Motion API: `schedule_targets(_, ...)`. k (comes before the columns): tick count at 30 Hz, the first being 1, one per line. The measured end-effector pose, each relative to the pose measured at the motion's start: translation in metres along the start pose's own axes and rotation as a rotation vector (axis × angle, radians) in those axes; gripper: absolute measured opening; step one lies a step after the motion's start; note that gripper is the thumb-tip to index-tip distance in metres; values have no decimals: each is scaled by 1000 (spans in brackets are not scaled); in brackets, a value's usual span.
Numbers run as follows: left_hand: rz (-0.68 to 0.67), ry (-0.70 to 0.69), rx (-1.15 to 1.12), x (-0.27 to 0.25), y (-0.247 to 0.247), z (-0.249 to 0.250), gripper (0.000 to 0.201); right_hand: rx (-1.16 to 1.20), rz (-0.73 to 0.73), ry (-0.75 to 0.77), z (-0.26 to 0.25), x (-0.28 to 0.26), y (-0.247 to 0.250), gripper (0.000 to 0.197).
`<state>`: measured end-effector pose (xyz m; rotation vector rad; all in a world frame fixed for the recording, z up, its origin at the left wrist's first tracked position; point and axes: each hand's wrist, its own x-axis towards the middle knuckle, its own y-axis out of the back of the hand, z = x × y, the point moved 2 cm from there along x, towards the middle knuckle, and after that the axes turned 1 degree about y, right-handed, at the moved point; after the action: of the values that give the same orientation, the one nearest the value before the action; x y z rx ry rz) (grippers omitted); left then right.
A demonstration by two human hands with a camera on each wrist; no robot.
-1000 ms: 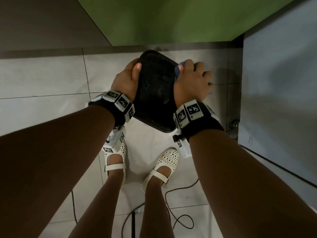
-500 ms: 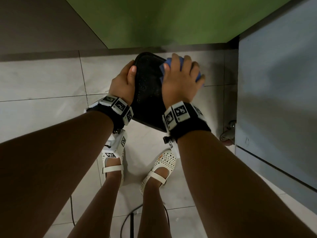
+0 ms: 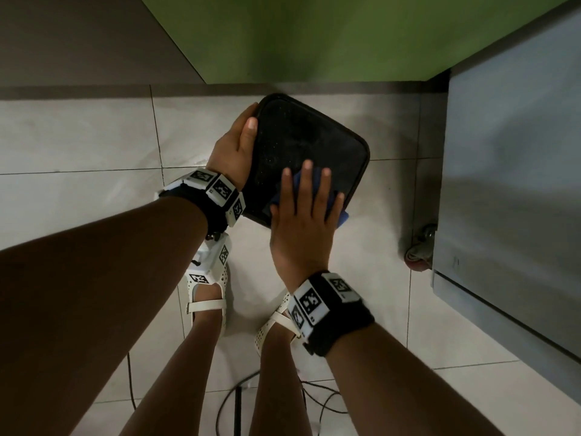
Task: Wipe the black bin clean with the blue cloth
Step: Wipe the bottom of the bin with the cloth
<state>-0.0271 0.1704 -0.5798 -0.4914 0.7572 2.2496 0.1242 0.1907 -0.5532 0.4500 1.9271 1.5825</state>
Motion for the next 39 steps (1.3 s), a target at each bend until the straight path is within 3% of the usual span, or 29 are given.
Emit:
schedule_targets(5,3,-43,33,0,2,-3,45,-39,-50,203,-5,46,9,55)
schedule_targets(8,19,-55,40,-1,3,-4,44,-51,38,170,10,85,19,52)
schedule_targets(12,27,-34,36,-2,2,-3,45,7,8,-147,32,99,24,53)
schedule_targets(15,45,-30,40,-2,3,-3,45,61,45,-405,33,83,20,53)
schedule_targets(18,52,-39,52,0,2,-3,46,56,98,-569,21,61,11,52)
schedule_targets(20,57,-41,67,1,2,-3,47,29,108,-547,6,46,7,52)
schedule_targets(23,62,-27,28,1,1,-3,47,-9,89,-363,-16,28,-3,53)
schedule_targets(28,52,-12,-19,0,2,-4,45,-16,122,-95,-25,53,0,51)
schedule_targets(32,83,-22,65,0,3,-3,42,6,147,-121,-12,91,14,47)
schedule_targets(35,106,-17,123,0,3,-2,42,12,-14,-139,1,106,20,50)
schedule_targets(39,128,-3,158,-3,4,-1,42,74,-71,-261,20,112,29,50)
